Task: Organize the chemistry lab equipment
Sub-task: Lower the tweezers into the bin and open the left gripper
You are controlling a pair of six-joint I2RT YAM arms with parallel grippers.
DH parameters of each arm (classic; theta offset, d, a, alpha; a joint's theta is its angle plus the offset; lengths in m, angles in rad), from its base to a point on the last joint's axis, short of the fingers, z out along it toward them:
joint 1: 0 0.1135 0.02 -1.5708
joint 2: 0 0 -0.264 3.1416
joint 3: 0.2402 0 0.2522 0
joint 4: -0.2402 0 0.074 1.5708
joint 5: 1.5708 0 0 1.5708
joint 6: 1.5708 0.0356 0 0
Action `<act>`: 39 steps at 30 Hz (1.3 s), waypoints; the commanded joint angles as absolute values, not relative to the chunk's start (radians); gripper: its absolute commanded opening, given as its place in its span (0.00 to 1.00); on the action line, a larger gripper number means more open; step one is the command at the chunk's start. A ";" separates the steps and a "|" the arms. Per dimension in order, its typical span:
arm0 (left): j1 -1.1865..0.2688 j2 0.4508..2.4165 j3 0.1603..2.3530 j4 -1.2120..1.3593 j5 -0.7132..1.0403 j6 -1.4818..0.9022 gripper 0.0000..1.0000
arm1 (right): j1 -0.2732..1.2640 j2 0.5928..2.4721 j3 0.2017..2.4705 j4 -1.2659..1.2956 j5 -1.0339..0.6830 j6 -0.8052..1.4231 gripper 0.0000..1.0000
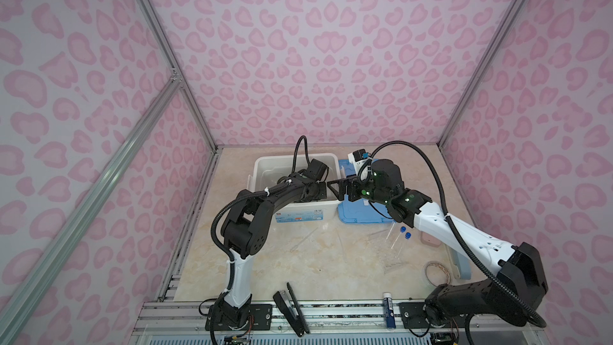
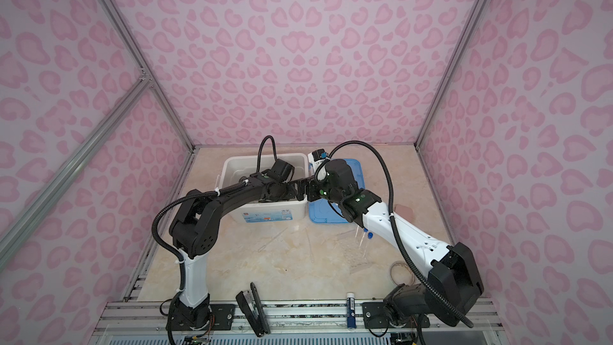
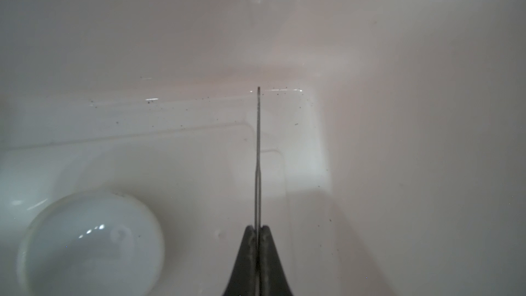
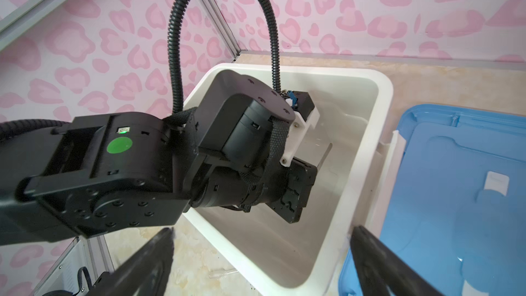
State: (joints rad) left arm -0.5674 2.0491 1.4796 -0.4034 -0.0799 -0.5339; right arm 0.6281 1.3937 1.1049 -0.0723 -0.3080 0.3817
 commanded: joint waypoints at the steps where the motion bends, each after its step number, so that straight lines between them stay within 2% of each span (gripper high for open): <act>1: -0.560 2.069 1.473 -0.429 -0.108 -0.549 0.03 | 0.629 1.400 1.099 -0.048 -0.321 0.385 0.97; 13: -0.545 2.091 1.455 -0.426 -0.113 -0.542 0.05 | 0.629 1.405 1.098 -0.053 -0.318 0.386 0.97; 26: -0.539 2.113 1.440 -0.406 -0.089 -0.541 0.17 | 0.630 1.409 1.096 -0.055 -0.311 0.388 0.97; 30: -0.535 2.114 1.449 -0.416 -0.098 -0.539 0.17 | 0.629 1.410 1.097 -0.053 -0.313 0.389 0.97; 39: -0.533 2.041 1.460 -0.441 -0.104 -0.531 0.24 | 0.629 1.402 1.097 -0.058 -0.311 0.387 0.97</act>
